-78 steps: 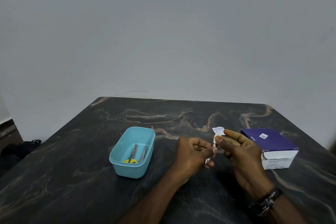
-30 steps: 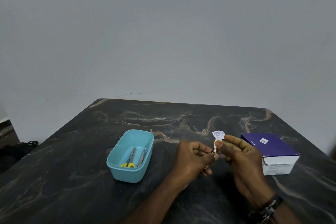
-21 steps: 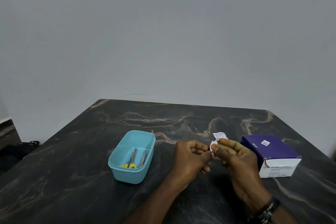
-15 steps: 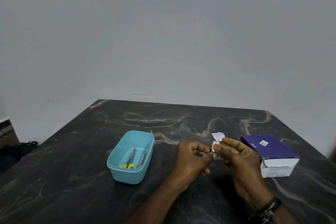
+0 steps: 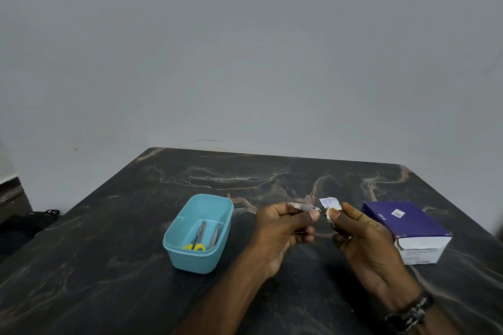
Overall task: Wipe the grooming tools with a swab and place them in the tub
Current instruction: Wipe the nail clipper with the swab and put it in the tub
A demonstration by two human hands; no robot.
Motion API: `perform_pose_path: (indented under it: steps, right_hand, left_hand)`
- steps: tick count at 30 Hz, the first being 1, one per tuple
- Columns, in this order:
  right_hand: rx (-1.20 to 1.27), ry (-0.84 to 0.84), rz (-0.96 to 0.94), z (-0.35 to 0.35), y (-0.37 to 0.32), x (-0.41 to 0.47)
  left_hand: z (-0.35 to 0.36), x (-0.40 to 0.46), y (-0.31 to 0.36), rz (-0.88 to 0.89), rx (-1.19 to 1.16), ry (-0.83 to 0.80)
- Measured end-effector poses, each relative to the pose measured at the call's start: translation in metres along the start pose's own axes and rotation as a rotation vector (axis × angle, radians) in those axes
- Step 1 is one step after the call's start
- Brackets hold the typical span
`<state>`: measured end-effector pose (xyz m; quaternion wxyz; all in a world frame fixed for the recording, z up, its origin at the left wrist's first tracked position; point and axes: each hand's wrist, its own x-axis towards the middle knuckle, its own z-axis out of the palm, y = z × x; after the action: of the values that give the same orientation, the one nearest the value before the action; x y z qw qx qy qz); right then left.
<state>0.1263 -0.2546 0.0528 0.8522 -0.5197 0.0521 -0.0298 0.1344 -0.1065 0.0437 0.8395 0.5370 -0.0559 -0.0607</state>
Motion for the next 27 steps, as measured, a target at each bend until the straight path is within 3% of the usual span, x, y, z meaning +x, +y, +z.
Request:
perform_pose_path:
  steps: [5, 12, 18, 27]
  right_hand:
    - [-0.118, -0.060, -0.018, 0.006, 0.006, -0.006]
    - [-0.250, -0.024, -0.097, 0.004, 0.008, -0.005]
    - [-0.287, 0.054, -0.216, -0.002, 0.006, 0.000]
    - [-0.308, 0.060, -0.202, -0.002, 0.009, 0.000]
  left_hand:
    - [-0.002, 0.003, 0.002, -0.012, -0.199, 0.030]
    - [-0.002, 0.004, 0.001, 0.061, -0.011, 0.188]
    - [0.005, 0.000, -0.006, 0.122, 0.175, 0.138]
    - [0.010, 0.003, -0.017, 0.215, 0.279, 0.136]
